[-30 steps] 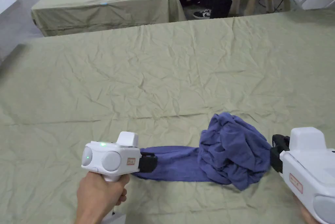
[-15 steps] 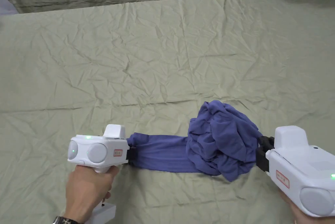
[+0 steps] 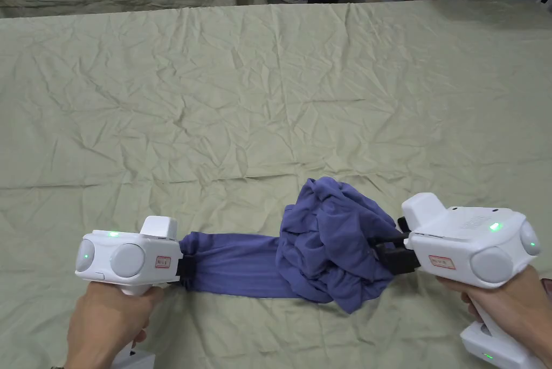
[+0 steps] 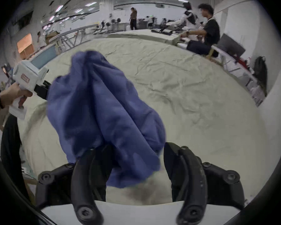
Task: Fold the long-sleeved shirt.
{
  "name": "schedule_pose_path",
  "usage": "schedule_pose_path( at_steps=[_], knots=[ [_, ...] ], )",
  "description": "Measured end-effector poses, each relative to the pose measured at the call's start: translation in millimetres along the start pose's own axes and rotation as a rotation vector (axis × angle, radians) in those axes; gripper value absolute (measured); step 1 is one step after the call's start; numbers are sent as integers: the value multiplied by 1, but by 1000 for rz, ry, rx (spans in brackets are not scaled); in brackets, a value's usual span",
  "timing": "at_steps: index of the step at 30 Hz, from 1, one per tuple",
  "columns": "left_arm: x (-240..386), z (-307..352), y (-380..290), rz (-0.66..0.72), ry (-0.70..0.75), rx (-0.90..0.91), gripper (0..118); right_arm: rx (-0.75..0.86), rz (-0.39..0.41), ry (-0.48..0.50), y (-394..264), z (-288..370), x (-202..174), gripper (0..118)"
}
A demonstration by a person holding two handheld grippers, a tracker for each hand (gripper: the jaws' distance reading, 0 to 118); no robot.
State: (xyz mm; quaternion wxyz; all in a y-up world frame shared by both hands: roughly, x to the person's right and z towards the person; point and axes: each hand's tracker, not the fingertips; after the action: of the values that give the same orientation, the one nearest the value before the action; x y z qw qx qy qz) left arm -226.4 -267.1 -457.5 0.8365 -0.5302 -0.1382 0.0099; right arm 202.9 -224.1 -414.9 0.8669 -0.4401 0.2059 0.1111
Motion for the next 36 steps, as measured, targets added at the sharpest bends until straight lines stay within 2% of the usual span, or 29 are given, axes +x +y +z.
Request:
schedule_pose_path(
  at_steps=[2,3,6,8,9,11,13,17,19,28,36],
  knots=[
    [-4,-3,1,6,-1,-7,7,-23,-42,59,-1,-18,3,64],
    [-4,-3,1,11,-3,-8,7,-26,-42,58,-1,-23,2,57],
    [2,0,-2,-9,2,10,7,2,-19,37,-2,-20,-7,26],
    [7,1,-9,-44,18,47,7,27,-12,17,-4,-14,-12,15],
    [8,2,-13,-42,22,70,6,35,-8,9,-4,-10,-14,13],
    [4,6,-16,-2,26,111,6,48,-2,-2,-2,-2,-18,12],
    [6,17,-17,-28,21,130,5,82,-5,-37,2,14,-23,11],
    [1,57,-9,16,-39,234,5,204,-78,-58,21,60,-26,11],
    [4,84,1,-4,-46,294,5,264,-80,-55,32,88,-31,11],
    [22,264,61,-117,-53,654,5,495,-5,-69,100,211,-62,11],
    [44,447,101,-234,42,913,5,687,71,-110,168,314,-87,11]
  ],
)
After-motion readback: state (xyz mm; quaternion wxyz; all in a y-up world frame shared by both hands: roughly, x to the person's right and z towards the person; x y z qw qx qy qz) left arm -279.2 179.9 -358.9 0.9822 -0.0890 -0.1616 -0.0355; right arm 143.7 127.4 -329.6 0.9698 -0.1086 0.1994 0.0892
